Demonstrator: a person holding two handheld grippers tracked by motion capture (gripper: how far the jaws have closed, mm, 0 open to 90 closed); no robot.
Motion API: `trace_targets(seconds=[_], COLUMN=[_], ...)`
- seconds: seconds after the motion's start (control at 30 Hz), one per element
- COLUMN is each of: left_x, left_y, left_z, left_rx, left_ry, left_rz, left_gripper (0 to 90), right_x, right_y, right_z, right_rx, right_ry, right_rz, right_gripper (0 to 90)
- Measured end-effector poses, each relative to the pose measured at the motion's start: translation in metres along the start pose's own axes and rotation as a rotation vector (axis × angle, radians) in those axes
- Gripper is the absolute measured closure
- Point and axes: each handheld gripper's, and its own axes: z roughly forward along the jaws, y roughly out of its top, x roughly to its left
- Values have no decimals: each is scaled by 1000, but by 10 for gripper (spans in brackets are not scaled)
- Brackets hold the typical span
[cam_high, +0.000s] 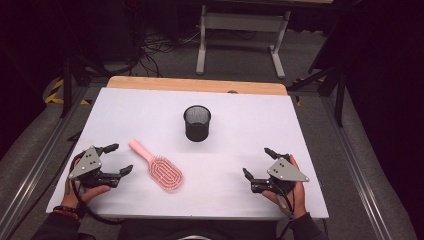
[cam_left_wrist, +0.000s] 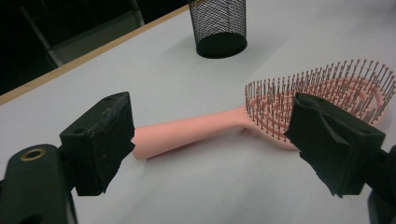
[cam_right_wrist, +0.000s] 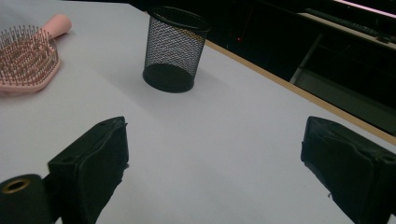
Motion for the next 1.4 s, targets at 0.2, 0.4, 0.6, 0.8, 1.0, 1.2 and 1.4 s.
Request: trace_targets(seconds=[0.2,0.4,0.6,0.8,1.0,1.2,1.4], left_x=[-1,2,4,9,21,33,39], left_y=[0,-1,4,13,23,32,38], left_z=[-1,-3,-3,6,22,45,62], left_rx=[8,10,9,77,116,139,162], left_ry=[12,28,50,55,74,67,46], left_rz=[14,8,8,52,37,30,24], left_gripper=[183,273,517,894,898,899,899], right_x=[-2,0,0,1,3,6,6], right_y=[0,1,1,0,0,0,-3], right_z=[-2,1,1,5,9,8,10], right_rx=[-13,-7,-10,-1,13,-11,15], right_ry=[-19,-19,-19,-8,2,-7,-2], right_rz=[10,1,3,-3,-10,-21,-27], right_gripper=[83,83,84,84,87,91,91])
